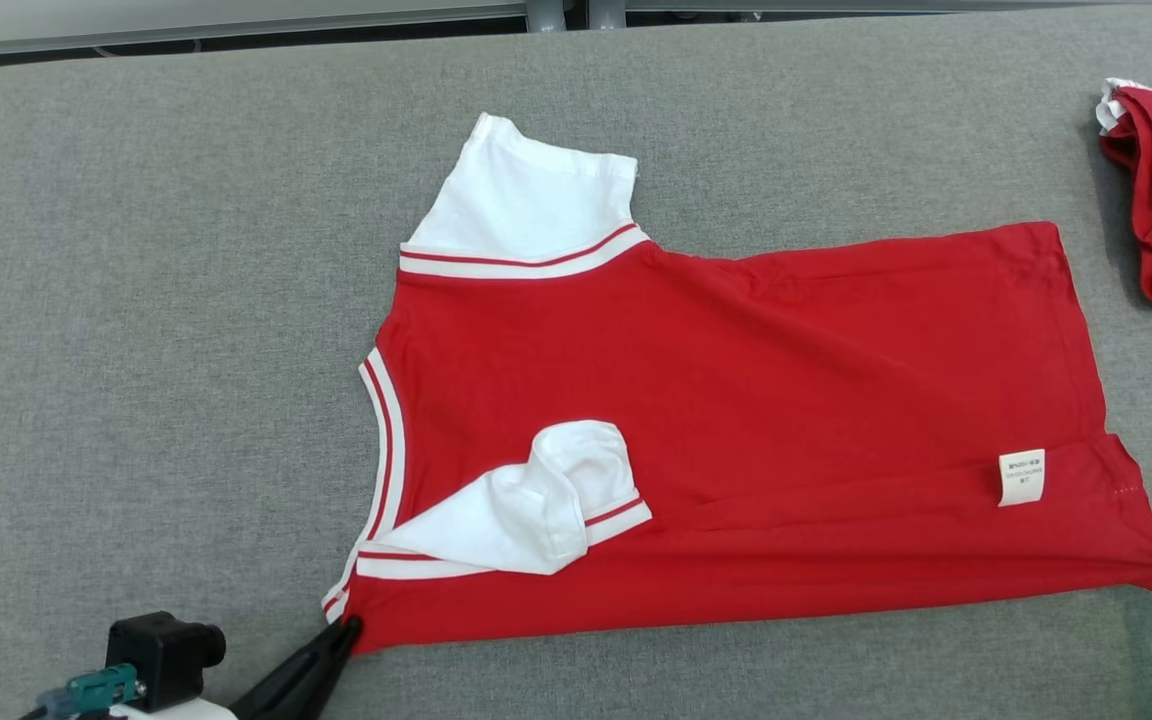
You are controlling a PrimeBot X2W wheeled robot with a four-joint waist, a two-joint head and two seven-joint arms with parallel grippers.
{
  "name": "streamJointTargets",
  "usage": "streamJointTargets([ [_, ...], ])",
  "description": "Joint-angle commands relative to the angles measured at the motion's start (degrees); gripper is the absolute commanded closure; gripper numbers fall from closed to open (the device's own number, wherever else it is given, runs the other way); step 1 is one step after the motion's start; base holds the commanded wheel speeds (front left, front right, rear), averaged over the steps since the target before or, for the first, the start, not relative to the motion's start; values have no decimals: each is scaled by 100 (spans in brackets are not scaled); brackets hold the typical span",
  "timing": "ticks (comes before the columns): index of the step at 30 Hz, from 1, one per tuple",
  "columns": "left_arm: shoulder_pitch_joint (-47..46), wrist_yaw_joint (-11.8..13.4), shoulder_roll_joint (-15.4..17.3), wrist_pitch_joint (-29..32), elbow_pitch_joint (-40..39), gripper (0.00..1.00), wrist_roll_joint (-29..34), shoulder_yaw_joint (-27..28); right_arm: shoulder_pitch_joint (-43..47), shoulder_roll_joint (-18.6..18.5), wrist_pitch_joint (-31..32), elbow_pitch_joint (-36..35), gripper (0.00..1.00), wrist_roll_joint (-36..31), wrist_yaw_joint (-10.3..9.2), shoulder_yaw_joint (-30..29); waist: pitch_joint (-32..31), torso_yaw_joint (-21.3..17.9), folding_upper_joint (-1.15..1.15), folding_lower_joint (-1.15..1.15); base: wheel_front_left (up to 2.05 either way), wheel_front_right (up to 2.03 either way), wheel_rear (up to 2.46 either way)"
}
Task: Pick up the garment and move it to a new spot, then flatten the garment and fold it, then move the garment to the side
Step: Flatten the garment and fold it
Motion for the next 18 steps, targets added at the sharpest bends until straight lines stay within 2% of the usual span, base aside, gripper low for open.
streamJointTargets([
  [1, 66, 80, -12, 19, 10, 100, -52, 9, 26, 27, 7, 54, 100, -51, -18, -57, -11, 0, 0, 0, 0, 0, 0],
  [5, 80, 132, -121, 20, 22, 100, -61, -45, -111, 228, 62, 148, 100, -138, -17, -78, -31, 3, 0, 0, 0, 0, 0],
  [6, 61, 152, -146, 1, 52, 100, -36, -54, -135, 263, 75, 177, 75, -156, -17, -84, -36, 8, 0, 0, 0, 0, 0],
  [7, 45, 170, -170, 4, 83, 92, -12, -76, -155, 283, 75, 223, 53, -194, -17, -94, -43, 12, 0, 0, 0, 0, 0],
  [8, 22, 164, -200, -5, 105, 81, 19, -103, -181, 308, 68, 285, 0, -271, -17, -118, -48, 16, 0, 0, 0, 0, 0],
  [10, -24, 191, -342, -85, 165, 60, 5, -117, -177, 409, 40, 390, 0, -412, -15, -213, -69, 23, 0, 0, 0, 0, 0],
  [11, -27, 203, -380, -112, 188, 44, 1, -114, -167, 422, 32, 413, 0, -458, -15, -266, -79, 23, 0, 0, 0, 0, 0],
  [12, -20, 221, -425, -131, 208, 5, -24, -108, -149, 428, 24, 434, 0, -517, -15, -321, -90, 23, 0, 0, 0, 0, 0],
  [13, -20, 221, -425, -131, 208, 5, -24, -108, -149, 428, 24, 434, 0, -517, -15, -321, -90, 23, 0, 0, 0, 0, 0],
  [14, -6, 238, -452, -159, 226, 0, -35, -96, -133, 437, 17, 457, 0, -585, -16, -383, -104, 20, 0, 0, 0, 0, 0],
  [18, 86, 422, -429, -244, 121, 0, -11, 12, -178, 529, -15, 431, 0, -946, -15, -585, -188, -13, 0, 0, 0, 0, 0],
])
